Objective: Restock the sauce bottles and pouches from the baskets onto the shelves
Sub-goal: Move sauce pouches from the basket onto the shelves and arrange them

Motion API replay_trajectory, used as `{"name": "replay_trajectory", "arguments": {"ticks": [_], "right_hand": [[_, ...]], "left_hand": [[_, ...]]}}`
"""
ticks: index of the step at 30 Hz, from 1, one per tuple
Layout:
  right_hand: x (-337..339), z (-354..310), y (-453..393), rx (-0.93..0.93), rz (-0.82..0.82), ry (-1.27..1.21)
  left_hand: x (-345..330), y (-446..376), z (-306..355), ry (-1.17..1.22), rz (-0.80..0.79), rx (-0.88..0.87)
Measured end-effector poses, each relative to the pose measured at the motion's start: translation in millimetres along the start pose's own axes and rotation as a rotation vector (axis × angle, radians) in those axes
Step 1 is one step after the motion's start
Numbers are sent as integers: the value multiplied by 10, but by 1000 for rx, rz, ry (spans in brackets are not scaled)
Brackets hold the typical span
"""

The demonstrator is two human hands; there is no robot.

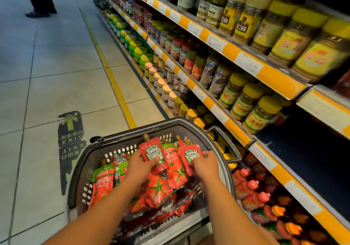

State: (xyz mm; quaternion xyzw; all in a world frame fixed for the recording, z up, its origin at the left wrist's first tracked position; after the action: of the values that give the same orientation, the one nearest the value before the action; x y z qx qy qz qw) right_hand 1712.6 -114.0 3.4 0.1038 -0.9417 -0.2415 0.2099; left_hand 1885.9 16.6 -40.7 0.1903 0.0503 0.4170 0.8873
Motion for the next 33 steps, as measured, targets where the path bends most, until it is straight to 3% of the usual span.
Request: {"name": "replay_trajectory", "arguments": {"ticks": [5,9,15,22,33], "right_hand": [[150,-27,145,-5,-45,-186],[263,-24,252,32,8,-299],[447,-56,516,42,15,-501],[783,-50,823,131,68,-535],[2115,-108,1350,338,271,-639]], "left_hand": [[157,63,91,130,0,29],[183,181,191,190,-11,18],[121,546,507,195,-111,-100],[-22,953,970,199,-233,-216],[-857,1612,1608,154,-487,-352]]}}
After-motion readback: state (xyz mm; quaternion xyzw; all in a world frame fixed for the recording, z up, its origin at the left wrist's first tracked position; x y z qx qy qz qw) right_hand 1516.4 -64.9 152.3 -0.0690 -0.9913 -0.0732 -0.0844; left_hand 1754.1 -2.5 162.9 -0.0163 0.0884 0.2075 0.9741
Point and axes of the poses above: each hand's wrist, its own y-axis away from the middle knuckle, its own x-axis out of the back of the hand, z = x × y, the point moved 2 cm from there along -y, towards the middle knuckle, and after that the axes turned 2 degrees about z, right-handed, at the moved point
